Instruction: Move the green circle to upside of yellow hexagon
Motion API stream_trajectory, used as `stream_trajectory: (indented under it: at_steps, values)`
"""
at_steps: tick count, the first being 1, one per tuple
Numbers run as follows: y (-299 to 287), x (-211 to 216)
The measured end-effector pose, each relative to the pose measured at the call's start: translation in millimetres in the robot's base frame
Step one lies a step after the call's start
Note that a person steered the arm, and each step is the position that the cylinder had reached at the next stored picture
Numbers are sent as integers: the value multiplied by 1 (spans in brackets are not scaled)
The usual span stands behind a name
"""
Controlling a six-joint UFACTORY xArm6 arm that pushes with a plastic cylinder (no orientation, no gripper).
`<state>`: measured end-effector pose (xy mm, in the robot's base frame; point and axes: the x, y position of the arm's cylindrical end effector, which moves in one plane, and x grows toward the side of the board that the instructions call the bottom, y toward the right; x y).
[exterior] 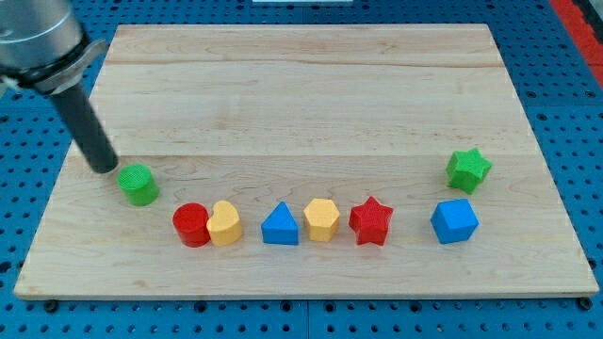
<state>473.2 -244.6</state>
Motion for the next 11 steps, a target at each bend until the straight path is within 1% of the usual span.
stream_trajectory:
  at_steps: [1,2,4,6,8,9,11]
  values:
    - [15,12]
    - [61,20]
    - [64,46]
    - [159,23]
    - [241,17]
    - [276,17]
    - [317,17]
